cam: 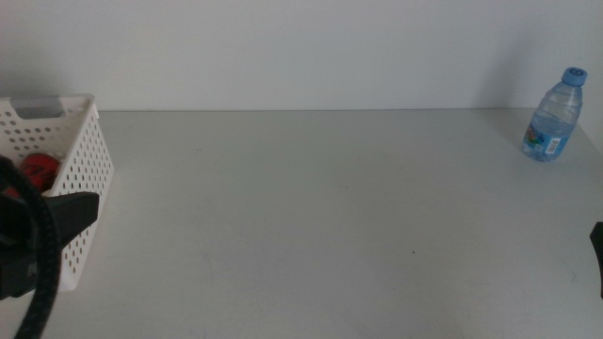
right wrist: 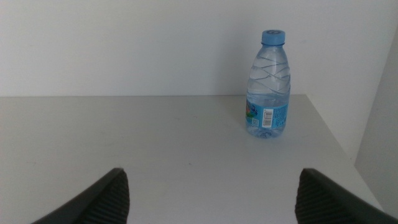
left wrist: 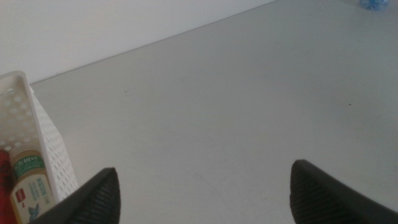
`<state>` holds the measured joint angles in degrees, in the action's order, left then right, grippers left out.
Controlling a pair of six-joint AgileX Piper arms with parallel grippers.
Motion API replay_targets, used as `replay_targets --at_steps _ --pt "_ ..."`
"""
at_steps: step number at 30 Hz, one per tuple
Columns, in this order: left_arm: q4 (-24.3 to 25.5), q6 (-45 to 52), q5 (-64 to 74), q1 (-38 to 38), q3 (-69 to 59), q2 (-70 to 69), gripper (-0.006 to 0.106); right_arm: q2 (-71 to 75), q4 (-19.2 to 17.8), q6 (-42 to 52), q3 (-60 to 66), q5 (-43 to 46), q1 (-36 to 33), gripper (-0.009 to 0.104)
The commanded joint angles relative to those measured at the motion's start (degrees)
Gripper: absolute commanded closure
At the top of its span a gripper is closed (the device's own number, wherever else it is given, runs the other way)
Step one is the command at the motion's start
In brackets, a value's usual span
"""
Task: Use arms to grab the bottles and put them into the dustbin to the left of the table.
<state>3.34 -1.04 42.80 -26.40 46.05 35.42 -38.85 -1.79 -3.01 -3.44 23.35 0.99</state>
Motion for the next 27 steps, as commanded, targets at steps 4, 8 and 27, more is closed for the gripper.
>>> replay_targets --at_steps 4,8,27 --pt "0.4 -0.9 -4.3 -0.4 1.5 0.1 0.007 -16.1 -0.9 -1.0 -2.0 21.5 0.5 0.020" --pt "0.5 -0.9 -4.3 -0.4 1.5 0.1 0.007 -28.4 3.0 0.7 -3.3 38.4 0.5 0.020" --pt "0.5 -0.9 -4.3 -0.4 1.5 0.1 0.007 -64.6 19.9 16.9 -37.0 38.6 0.8 0.020"
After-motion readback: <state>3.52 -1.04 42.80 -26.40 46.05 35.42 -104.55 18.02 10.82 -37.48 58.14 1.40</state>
